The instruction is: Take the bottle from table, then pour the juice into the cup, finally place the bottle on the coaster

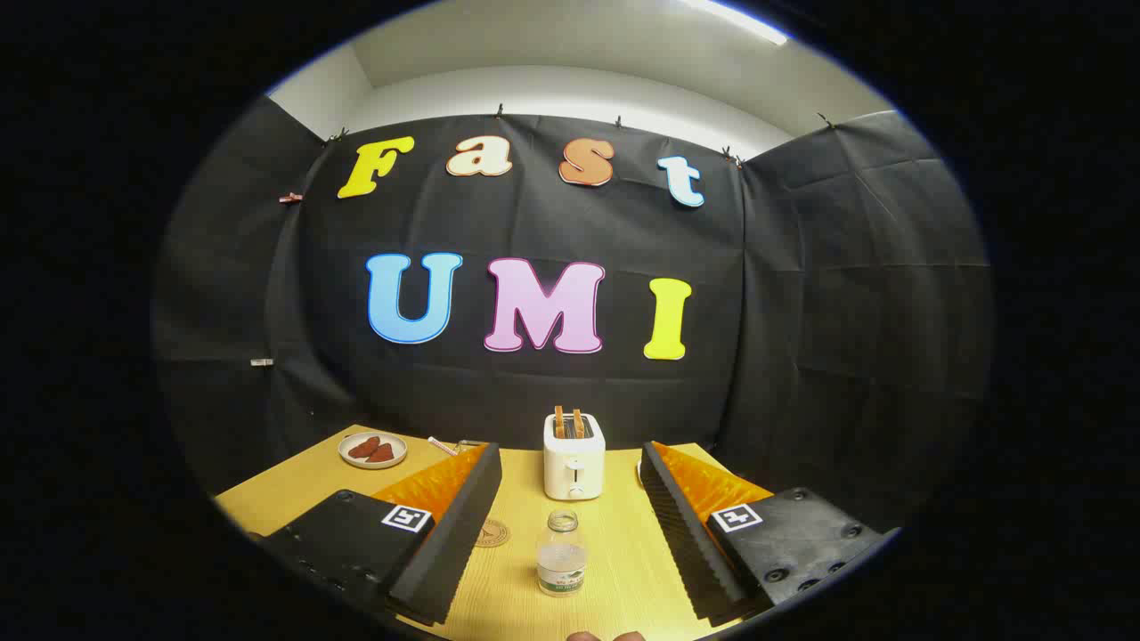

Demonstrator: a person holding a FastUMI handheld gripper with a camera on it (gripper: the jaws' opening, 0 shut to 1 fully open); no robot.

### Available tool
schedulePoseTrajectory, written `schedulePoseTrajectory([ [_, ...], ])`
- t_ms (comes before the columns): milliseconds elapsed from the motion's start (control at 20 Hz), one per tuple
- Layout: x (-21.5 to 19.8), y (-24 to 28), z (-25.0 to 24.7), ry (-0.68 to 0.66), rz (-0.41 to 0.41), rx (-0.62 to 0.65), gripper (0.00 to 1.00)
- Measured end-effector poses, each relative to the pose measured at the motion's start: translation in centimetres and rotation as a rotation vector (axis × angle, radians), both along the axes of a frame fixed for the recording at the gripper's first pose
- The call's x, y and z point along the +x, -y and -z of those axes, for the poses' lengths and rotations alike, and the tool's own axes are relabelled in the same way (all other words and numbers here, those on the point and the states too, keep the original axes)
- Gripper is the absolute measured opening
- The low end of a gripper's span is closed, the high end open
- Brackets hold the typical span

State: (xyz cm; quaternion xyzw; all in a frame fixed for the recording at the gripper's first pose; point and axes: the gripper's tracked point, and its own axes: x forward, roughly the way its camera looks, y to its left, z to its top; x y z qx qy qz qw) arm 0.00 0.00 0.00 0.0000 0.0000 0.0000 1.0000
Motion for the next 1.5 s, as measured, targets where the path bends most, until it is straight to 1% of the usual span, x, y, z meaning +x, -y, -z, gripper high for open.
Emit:
schedulePoseTrajectory([
  [450, 0.4, -0.8, 1.2, -0.021, -0.016, -0.021, 0.98],
  [800, 0.9, -1.2, 1.8, -0.065, -0.046, -0.019, 0.98],
  [950, 1.4, -1.1, 2.6, -0.091, -0.072, -0.017, 0.98],
  [1200, 2.5, -0.4, 3.0, -0.099, -0.107, 0.000, 0.98],
  [1500, 3.4, -0.4, 4.6, -0.118, -0.202, -0.002, 0.98],
])
